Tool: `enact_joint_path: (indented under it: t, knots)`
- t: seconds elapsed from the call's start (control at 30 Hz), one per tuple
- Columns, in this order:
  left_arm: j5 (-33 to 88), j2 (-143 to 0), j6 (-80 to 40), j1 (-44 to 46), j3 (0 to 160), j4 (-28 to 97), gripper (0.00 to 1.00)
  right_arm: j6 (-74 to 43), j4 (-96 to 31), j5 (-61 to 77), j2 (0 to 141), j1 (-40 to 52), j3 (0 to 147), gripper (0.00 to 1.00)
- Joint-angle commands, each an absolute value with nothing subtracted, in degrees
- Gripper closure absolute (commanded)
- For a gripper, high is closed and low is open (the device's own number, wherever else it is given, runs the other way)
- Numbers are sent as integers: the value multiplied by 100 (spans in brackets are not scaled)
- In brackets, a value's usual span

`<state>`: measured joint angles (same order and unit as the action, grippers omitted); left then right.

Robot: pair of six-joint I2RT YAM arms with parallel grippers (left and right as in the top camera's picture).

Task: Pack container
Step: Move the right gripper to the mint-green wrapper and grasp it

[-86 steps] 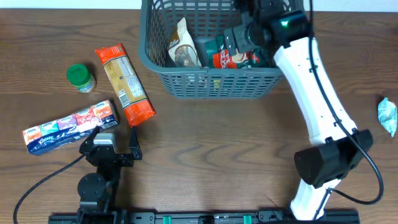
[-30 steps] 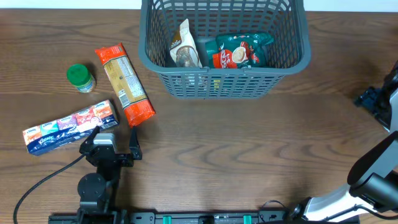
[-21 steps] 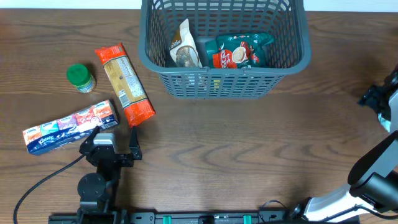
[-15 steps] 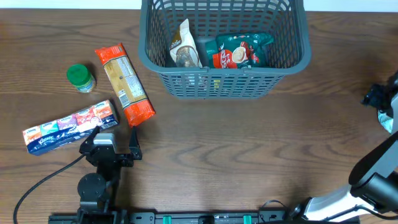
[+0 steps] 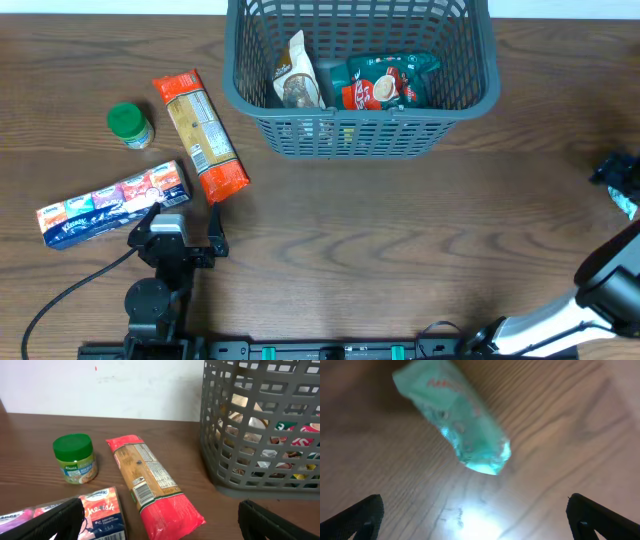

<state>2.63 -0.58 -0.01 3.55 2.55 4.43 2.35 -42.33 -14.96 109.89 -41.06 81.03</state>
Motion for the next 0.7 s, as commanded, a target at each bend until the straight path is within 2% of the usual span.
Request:
enact_joint_path:
  t: [0.0, 0.67]
  knots:
    - [239, -34, -8, 373, 97, 523, 2, 259, -4226, -1433, 11360, -4128, 8097, 1]
    - [239, -34, -8, 373, 97, 523, 1, 788, -3459, -1474, 11721, -4143, 8099, 1]
